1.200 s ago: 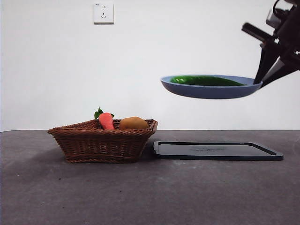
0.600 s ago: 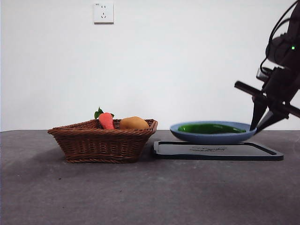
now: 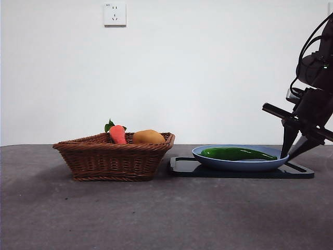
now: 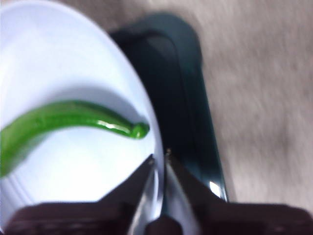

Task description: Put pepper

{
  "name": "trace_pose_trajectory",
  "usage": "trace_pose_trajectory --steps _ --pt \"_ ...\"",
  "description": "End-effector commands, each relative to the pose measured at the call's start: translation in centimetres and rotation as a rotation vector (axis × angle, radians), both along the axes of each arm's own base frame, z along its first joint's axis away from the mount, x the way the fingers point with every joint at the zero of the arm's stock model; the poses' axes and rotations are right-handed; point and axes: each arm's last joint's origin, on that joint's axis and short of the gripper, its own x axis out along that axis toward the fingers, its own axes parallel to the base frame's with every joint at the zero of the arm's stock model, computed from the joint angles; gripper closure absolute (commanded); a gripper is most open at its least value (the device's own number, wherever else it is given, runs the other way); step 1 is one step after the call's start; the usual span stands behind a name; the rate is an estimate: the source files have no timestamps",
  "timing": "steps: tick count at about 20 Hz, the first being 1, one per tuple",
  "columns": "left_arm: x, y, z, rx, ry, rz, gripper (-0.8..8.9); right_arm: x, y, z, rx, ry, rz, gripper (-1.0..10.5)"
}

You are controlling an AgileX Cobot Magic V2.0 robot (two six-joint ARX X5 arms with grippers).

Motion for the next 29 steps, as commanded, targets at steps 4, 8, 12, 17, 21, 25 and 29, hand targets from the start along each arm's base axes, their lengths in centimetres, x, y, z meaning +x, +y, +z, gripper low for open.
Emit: trace_pose_trajectory --steps 4,8,12,17,21,25,29 --pt "0.0 -0.1 0.4 -0.01 -0.01 0.0 5.78 0.1 -0.2 0.7 -0.005 -0.005 0.002 7.9" --pt "0.0 -0.1 0.3 -0.001 0.001 0.0 5.78 -1.6 -0.3 6.4 -0.023 -0.141 0.019 7.9" --pt "0.0 -0.1 0.3 -0.002 0.0 -0.001 5.8 -6.9 0.3 14.8 -0.055 -0.32 0.091 7.9" --pt "0.0 -0.1 0.3 -0.002 0.001 -0.002 5.81 -16.8 2.7 21.7 -0.104 -0.431 0.281 7.9" --pt "-0.1 -0.1 0.2 0.003 0.009 -0.003 5.81 -23.2 4.0 23.7 -0.096 -0.438 0.404 7.9" --pt "-0.2 0.0 0.0 0.026 0.039 -0.005 5.82 -26.7 4.4 24.0 -0.091 -0.396 0.493 7.9" --pt "-0.3 0.1 -0.2 0.036 0.053 -0.005 6.33 -27.5 4.4 23.7 -0.116 -0.356 0.56 8.9"
